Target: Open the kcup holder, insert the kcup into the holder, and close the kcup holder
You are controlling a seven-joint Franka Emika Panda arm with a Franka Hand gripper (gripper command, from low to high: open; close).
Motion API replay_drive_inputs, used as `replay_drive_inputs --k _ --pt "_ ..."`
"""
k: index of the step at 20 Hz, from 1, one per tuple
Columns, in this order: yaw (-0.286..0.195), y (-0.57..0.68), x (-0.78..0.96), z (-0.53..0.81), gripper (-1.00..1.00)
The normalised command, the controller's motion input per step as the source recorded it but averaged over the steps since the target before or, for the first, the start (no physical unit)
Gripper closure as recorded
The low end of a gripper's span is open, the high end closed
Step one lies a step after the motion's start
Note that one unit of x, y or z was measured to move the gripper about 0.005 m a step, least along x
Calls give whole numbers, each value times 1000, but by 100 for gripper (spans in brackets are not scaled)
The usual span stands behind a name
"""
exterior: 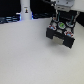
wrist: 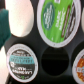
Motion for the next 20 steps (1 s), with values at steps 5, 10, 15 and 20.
replay_drive_inputs --k 5,10,15,20 --pt "64 -385 496 270 -100" --pt "29 -386 616 207 -100" --pt "20 -386 645 177 -100" --pt "4 -314 776 56 -100"
